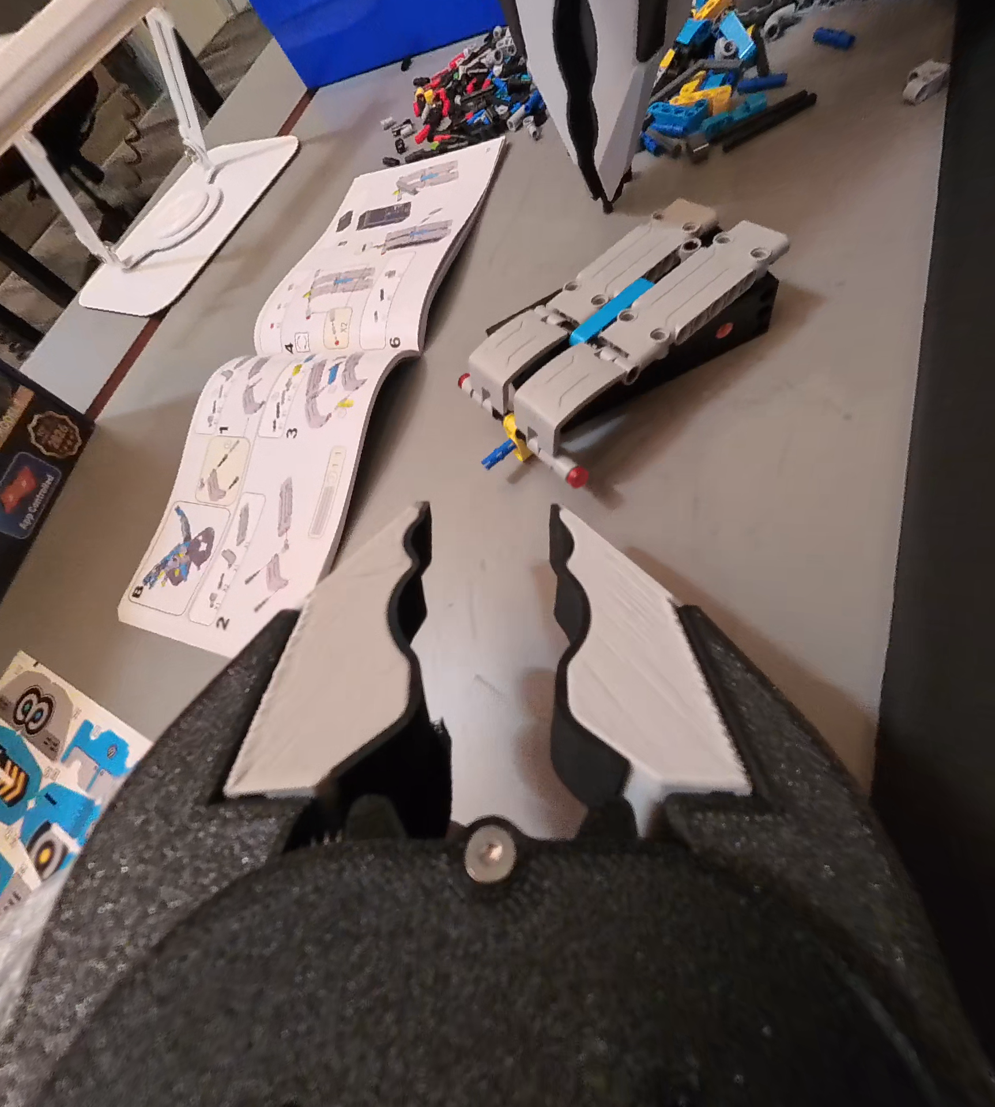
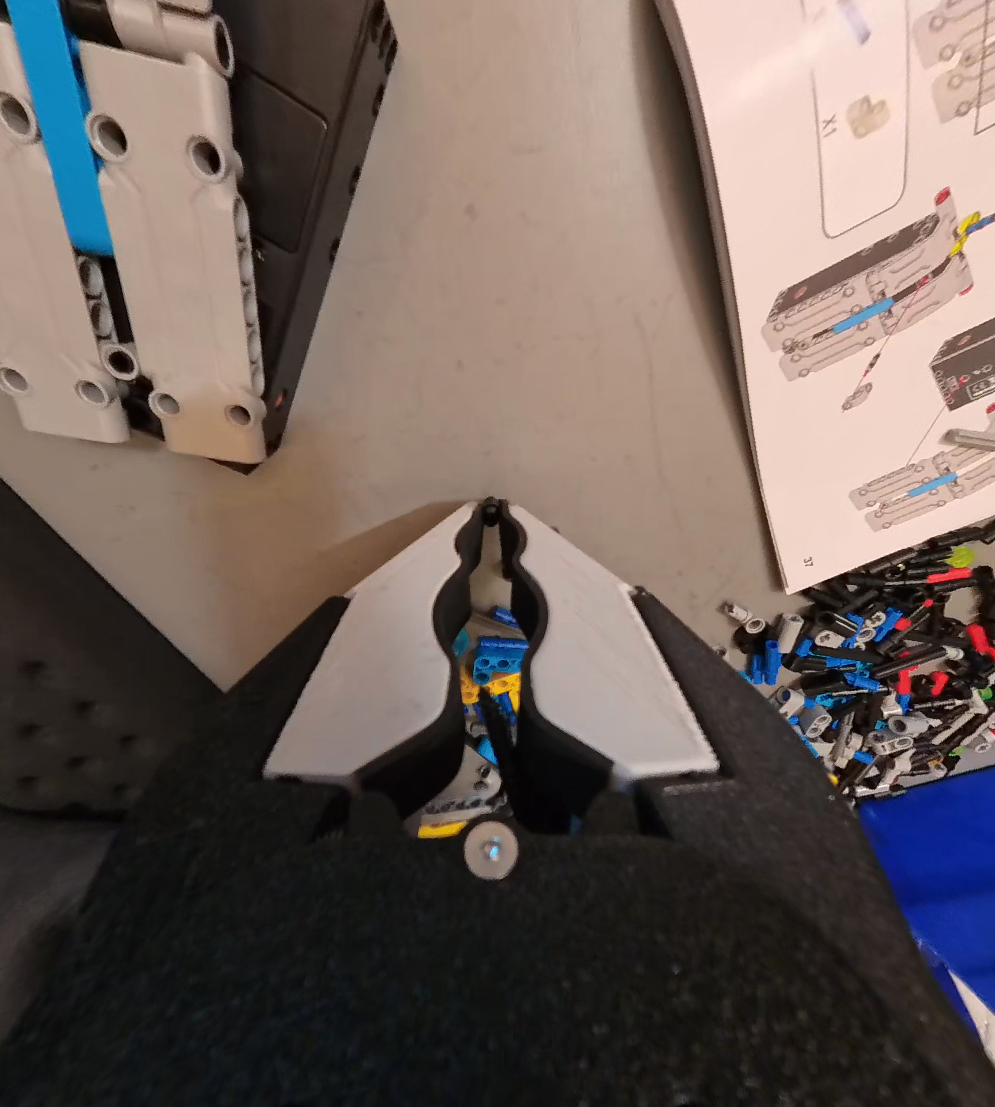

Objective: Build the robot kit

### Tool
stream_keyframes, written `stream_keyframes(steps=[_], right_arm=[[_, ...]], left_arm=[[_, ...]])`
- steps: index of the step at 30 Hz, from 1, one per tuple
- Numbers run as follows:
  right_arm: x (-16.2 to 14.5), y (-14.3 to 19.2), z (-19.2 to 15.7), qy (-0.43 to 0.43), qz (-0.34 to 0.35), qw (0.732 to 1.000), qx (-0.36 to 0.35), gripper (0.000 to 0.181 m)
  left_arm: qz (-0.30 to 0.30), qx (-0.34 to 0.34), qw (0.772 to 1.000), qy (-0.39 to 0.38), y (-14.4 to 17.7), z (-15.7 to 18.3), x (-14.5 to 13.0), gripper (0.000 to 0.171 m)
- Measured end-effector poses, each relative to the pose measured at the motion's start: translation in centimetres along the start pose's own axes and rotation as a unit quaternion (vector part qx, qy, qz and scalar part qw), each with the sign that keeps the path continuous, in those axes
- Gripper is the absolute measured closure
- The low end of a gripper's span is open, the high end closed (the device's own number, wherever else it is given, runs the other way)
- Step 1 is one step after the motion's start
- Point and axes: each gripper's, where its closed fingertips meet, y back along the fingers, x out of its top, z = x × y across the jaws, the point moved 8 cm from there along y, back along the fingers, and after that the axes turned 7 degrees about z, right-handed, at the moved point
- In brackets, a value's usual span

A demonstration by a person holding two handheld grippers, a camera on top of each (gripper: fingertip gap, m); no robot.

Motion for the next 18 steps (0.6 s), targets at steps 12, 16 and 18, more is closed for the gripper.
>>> stream_keyframes(steps=[12, 16, 18], right_arm=[[-0.12, -0.14, 0.07, 0.002, 0.004, 1.0, 0.001, 0.172], [-0.09, -0.2, 0.19, 0.001, 0.008, 1.0, -0.001, 0.171], [-0.12, -0.21, 0.22, 0.001, 0.008, 1.0, -0.001, 0.171]], left_arm=[[-0.004, -0.001, 1.0, -0.009, -0.04, 0.17, -0.23, 0.133], [-0.007, -0.002, 1.0, -0.011, -0.15, 0.26, -0.33, 0.133], [-0.009, -0.002, 1.0, -0.013, -0.2, 0.32, -0.39, 0.133]])
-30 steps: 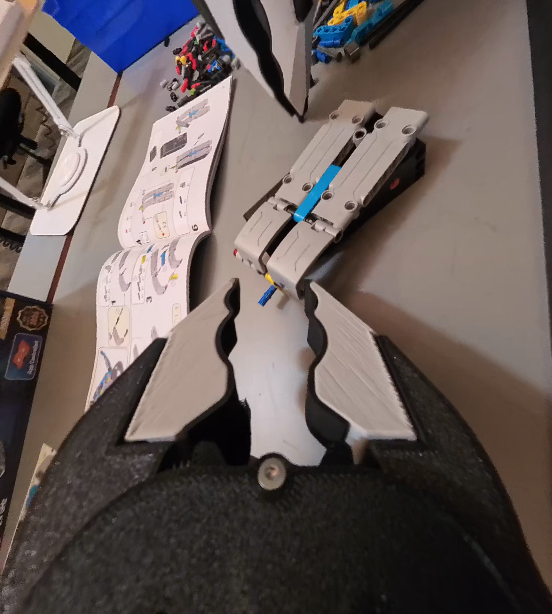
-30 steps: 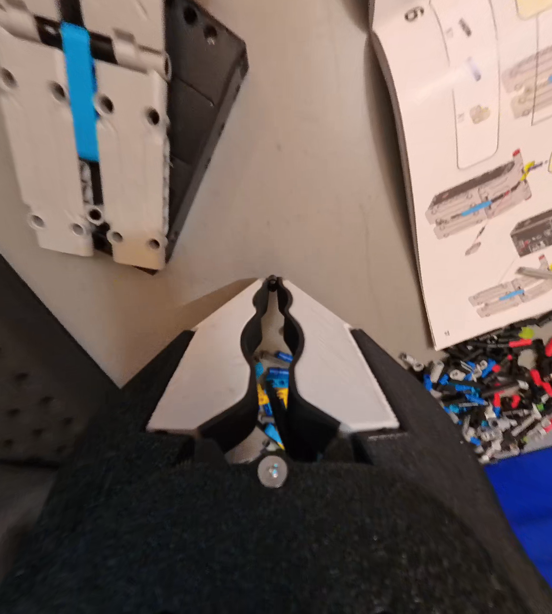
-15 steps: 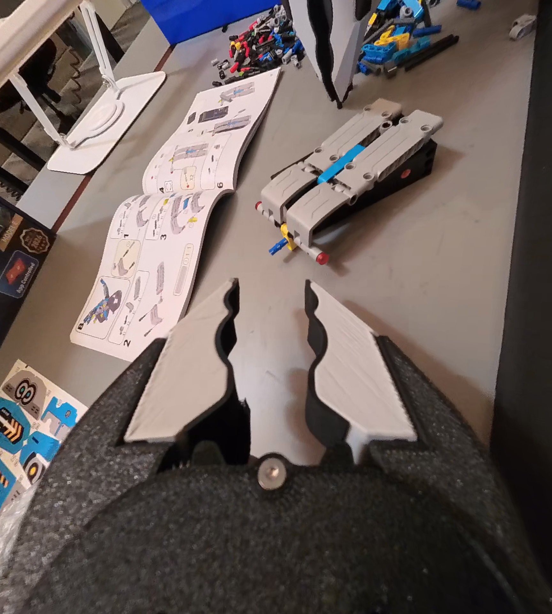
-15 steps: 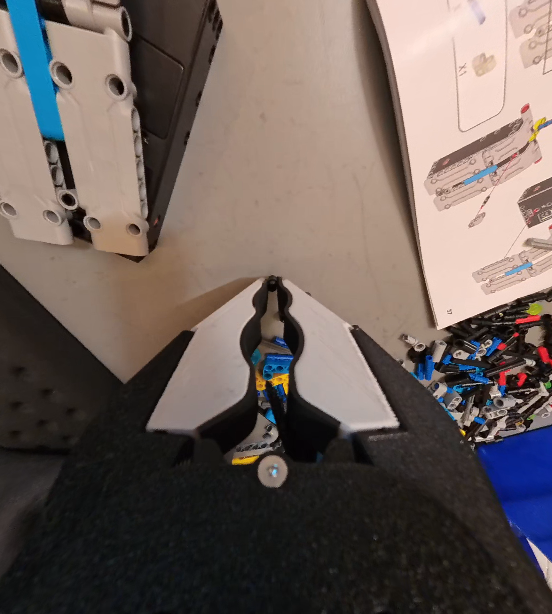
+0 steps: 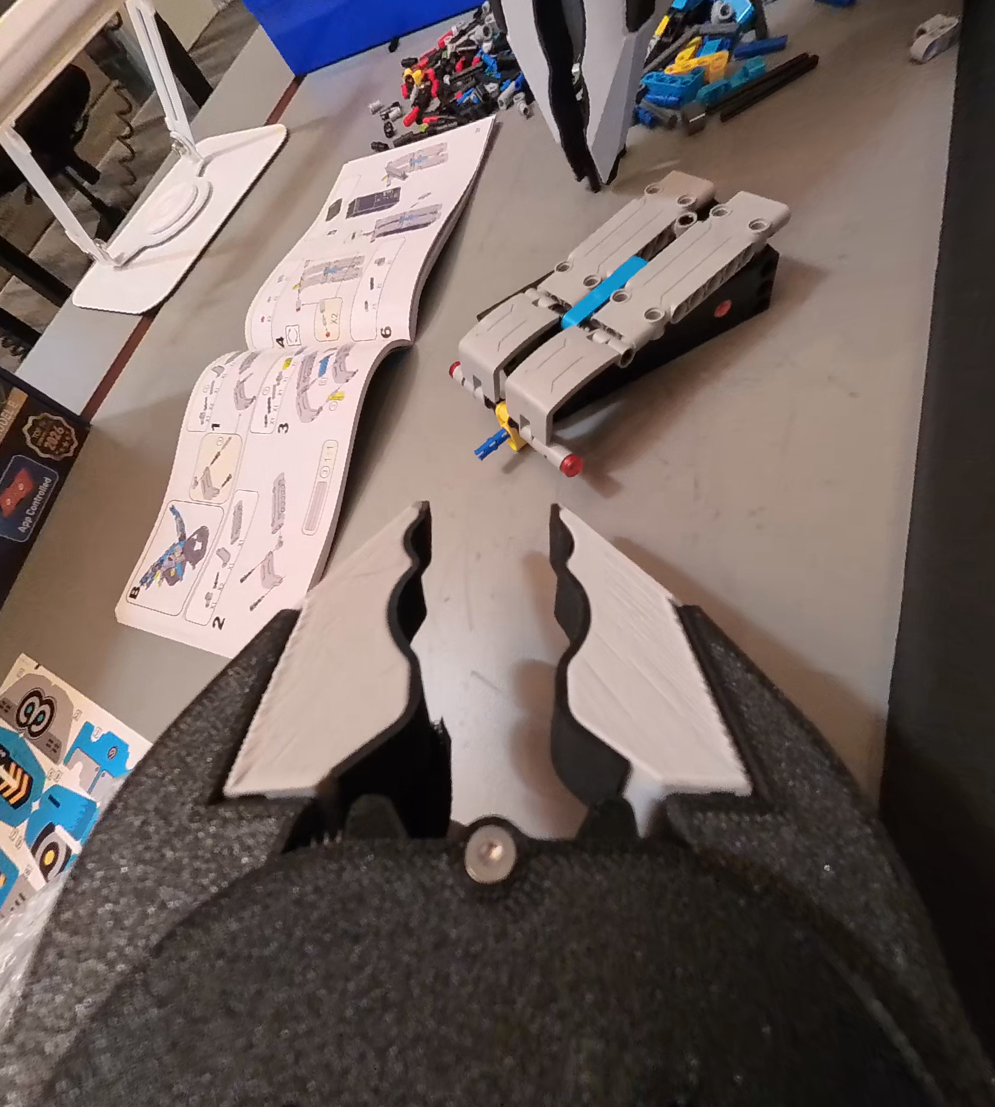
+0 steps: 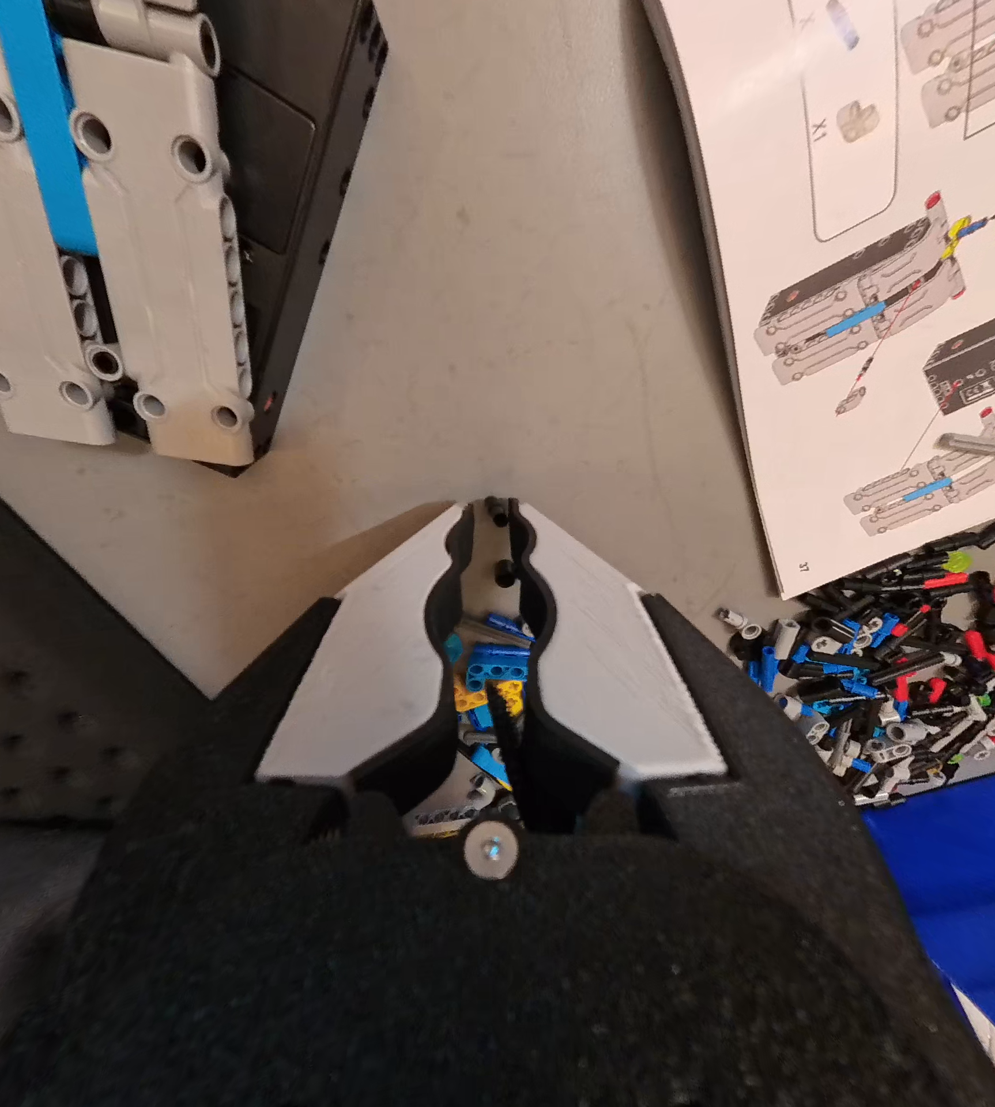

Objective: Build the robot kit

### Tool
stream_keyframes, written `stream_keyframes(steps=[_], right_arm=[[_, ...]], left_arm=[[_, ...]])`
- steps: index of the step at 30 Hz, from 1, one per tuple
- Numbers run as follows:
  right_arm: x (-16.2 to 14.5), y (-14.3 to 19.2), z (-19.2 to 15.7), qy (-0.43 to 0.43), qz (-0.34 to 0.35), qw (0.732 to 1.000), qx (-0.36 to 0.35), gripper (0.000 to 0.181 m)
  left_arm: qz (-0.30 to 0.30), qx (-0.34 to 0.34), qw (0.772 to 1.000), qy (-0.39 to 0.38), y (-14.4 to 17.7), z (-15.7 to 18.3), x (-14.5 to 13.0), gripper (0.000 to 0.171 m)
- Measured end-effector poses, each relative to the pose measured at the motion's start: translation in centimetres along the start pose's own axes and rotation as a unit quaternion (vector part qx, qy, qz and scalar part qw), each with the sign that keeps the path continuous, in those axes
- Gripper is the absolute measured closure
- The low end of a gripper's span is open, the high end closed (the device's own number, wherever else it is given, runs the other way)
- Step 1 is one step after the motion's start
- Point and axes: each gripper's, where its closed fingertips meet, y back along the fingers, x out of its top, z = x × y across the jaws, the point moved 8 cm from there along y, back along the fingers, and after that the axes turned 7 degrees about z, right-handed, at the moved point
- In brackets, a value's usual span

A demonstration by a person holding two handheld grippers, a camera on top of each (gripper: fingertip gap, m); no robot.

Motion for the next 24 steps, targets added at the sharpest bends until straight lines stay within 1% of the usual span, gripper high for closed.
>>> stream_keyframes(steps=[24], right_arm=[[-0.15, -0.05, -0.16, 0.004, -0.002, 1.0, 0.005, 0.171]], left_arm=[[-0.007, -0.003, 1.0, -0.011, -0.13, 0.27, -0.15, 0.133]])
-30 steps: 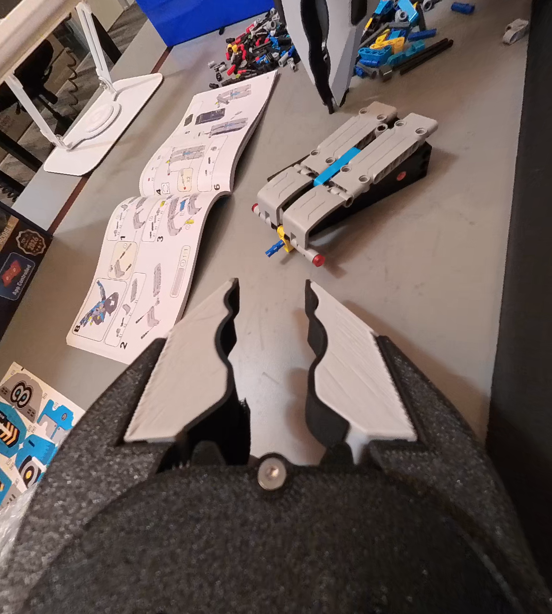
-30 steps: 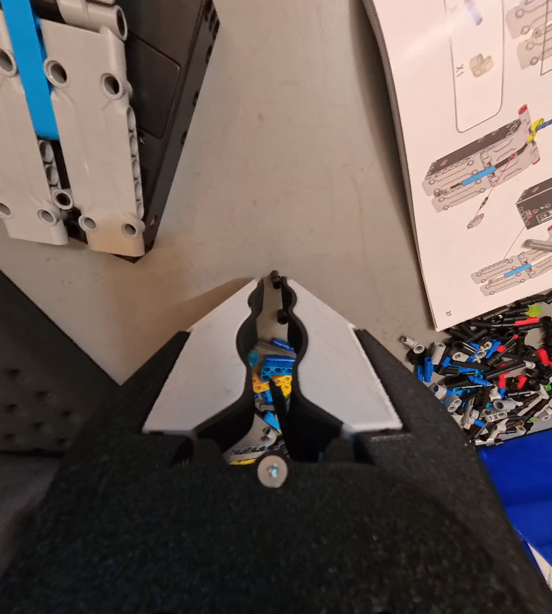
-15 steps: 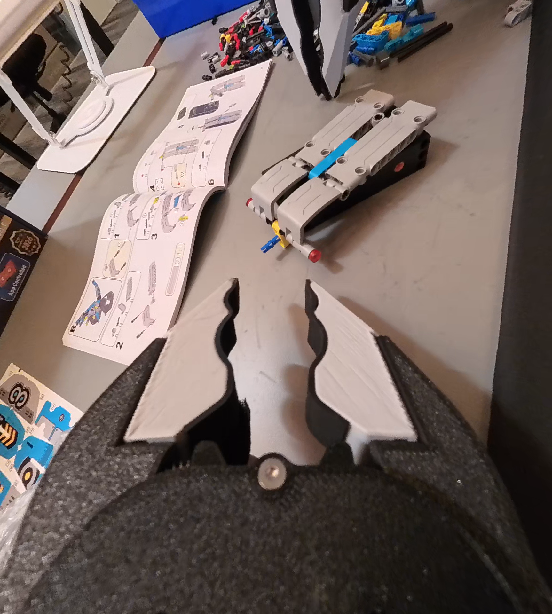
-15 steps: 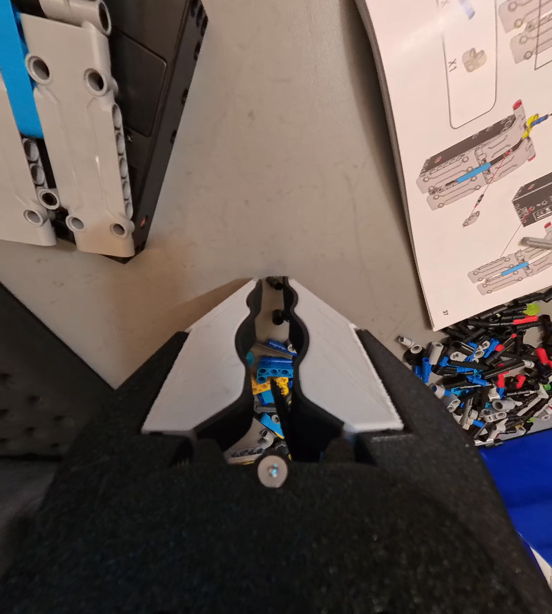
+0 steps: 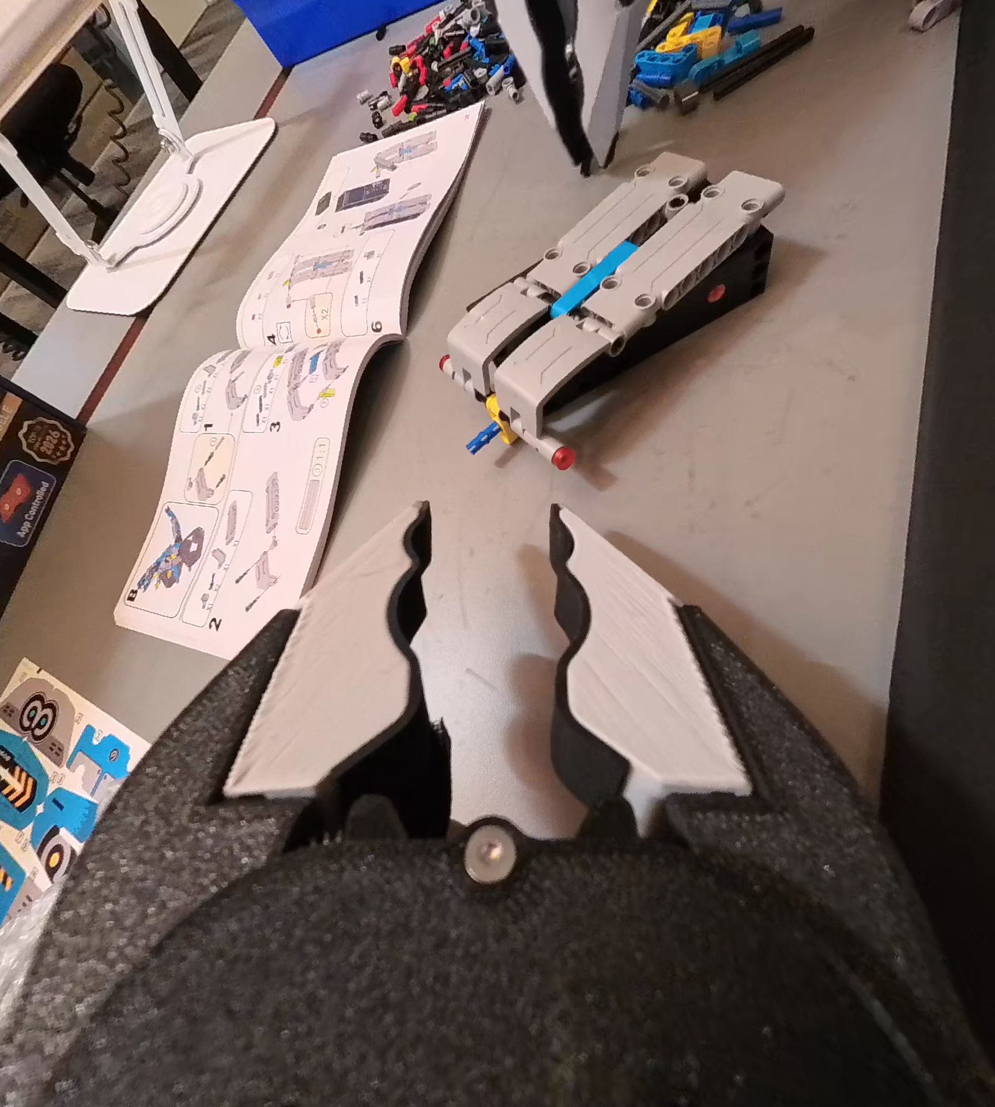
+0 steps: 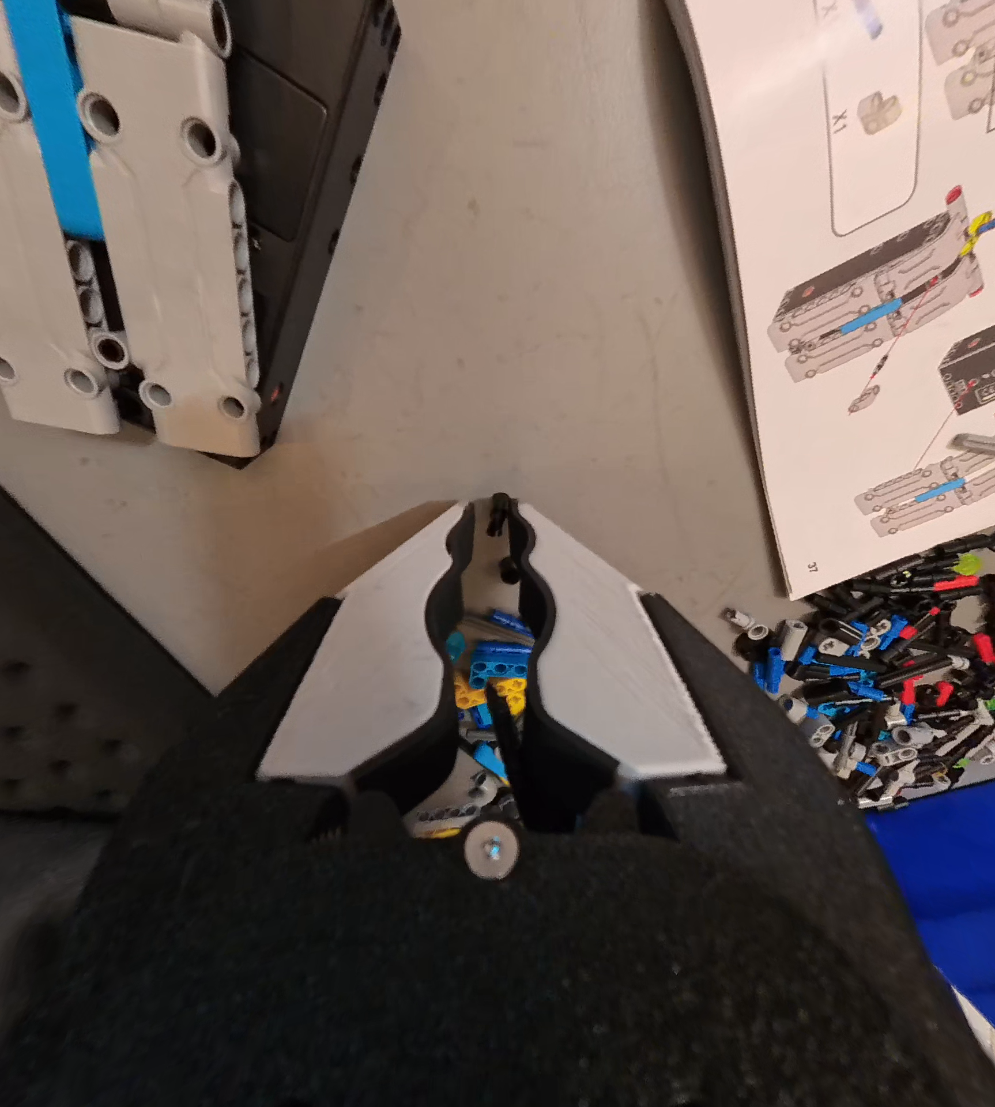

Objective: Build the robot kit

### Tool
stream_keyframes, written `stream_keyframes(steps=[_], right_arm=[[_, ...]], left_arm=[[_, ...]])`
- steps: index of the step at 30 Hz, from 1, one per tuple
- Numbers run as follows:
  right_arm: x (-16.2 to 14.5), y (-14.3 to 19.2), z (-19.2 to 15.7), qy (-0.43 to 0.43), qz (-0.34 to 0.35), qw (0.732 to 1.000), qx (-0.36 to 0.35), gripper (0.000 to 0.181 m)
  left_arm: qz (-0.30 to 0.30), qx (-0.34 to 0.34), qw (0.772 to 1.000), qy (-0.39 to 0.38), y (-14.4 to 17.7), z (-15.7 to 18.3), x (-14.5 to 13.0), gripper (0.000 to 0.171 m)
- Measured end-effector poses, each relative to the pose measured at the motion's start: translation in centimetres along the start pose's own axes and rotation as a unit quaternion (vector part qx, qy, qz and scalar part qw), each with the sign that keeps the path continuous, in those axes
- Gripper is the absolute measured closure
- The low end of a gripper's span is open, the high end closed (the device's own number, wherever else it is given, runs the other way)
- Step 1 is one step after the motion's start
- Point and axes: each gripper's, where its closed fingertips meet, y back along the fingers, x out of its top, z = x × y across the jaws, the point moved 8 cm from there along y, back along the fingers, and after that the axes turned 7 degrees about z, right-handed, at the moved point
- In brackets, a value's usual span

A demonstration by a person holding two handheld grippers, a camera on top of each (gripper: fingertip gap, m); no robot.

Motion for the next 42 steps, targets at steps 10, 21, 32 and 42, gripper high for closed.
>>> stream_keyframes(steps=[10, 21, 32, 42], right_arm=[[-0.2, 0.3, 0.5, 0.004, 0.006, 1.0, -0.015, 0.171], [-1.8, 1.4, 1.6, 0.041, 0.039, 0.998, 0.014, 0.165], [-2.8, 0.3, 1.4, -0.037, 0.159, 0.986, 0.022, 0.172], [-2.9, 0.3, 0.2, -0.04, 0.169, 0.984, -0.024, 0.169]], left_arm=[[-0.005, -0.001, 1.0, -0.005, -0.1, 0.1, -0.1, 0.133], [-0.001, -0.007, 1.0, 0.001, 0.0, 0.3, 0.0, 0.133], [0.054, 0.037, 0.998, 0.007, 0.5, 0.1, 1.5, 0.138], [0.067, 0.069, 0.995, -0.015, 0.5, 0.1, 1.7, 0.137]])
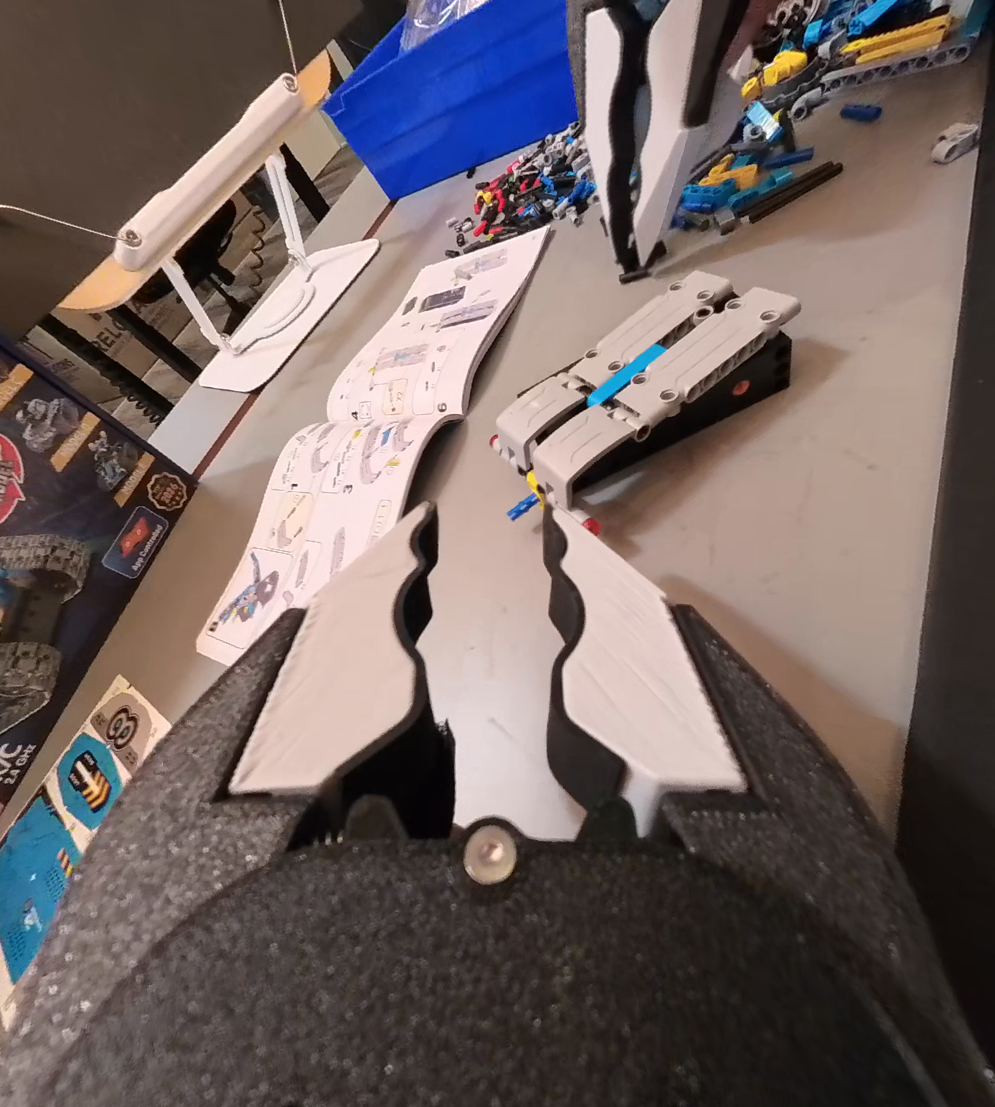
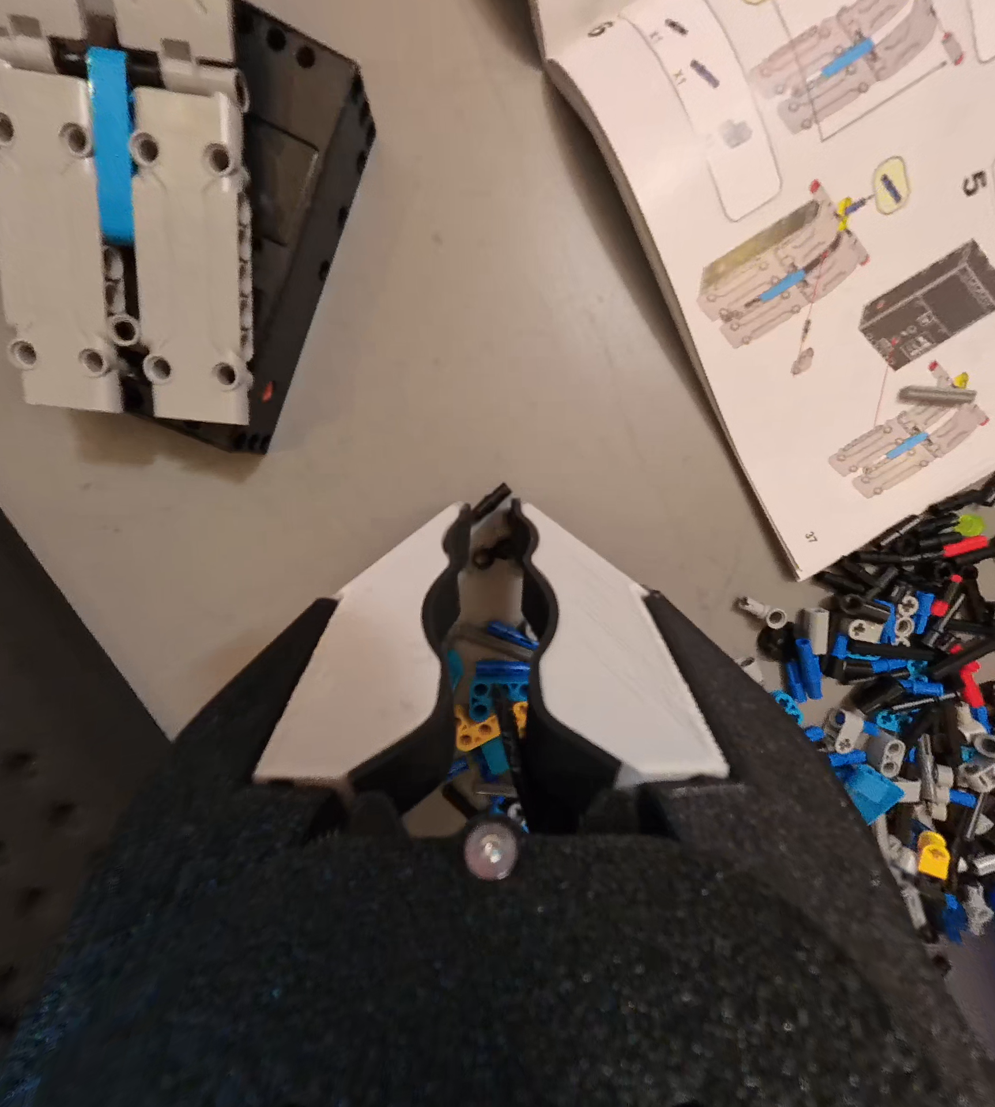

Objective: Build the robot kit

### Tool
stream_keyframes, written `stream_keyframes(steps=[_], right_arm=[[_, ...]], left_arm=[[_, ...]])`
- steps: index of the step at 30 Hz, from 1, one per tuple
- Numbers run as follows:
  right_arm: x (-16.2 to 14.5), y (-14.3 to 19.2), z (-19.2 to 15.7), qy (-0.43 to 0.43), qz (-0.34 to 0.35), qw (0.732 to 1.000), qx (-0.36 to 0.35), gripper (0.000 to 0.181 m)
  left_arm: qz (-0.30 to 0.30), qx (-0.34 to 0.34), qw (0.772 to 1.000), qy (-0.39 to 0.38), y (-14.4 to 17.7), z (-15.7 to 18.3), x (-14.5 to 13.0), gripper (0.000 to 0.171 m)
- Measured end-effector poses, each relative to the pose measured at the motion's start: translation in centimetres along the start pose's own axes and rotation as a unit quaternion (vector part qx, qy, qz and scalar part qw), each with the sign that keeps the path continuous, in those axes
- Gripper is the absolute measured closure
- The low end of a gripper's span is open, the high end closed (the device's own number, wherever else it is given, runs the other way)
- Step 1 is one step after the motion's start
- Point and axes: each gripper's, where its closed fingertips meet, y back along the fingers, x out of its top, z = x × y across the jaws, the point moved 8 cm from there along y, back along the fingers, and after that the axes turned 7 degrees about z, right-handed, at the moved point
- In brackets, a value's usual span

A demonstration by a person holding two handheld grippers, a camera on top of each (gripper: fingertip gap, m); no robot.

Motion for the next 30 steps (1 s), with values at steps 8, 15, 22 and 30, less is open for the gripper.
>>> stream_keyframes(steps=[8, 15, 22, 30], right_arm=[[-0.1, 0.8, -0.5, -0.004, 0.012, 1.0, -0.014, 0.165], [0.1, -0.2, -0.8, 0.004, -0.001, 1.0, -0.005, 0.164], [-0.2, -0.7, -0.3, -0.011, 0.006, 1.0, 0.0, 0.161], [2.2, -0.3, 0.9, 0.005, 0.122, 0.992, -0.025, 0.162]], left_arm=[[0.003, 0.018, 0.999, -0.034, 0.0, 0.2, 0.1, 0.137], [-0.003, 0.017, 0.999, -0.044, -0.2, 0.4, -0.3, 0.138], [-0.008, 0.009, 0.999, -0.053, -0.3, 0.8, -0.5, 0.138], [-0.008, 0.009, 0.998, -0.055, -0.2, 0.7, -0.4, 0.138]])
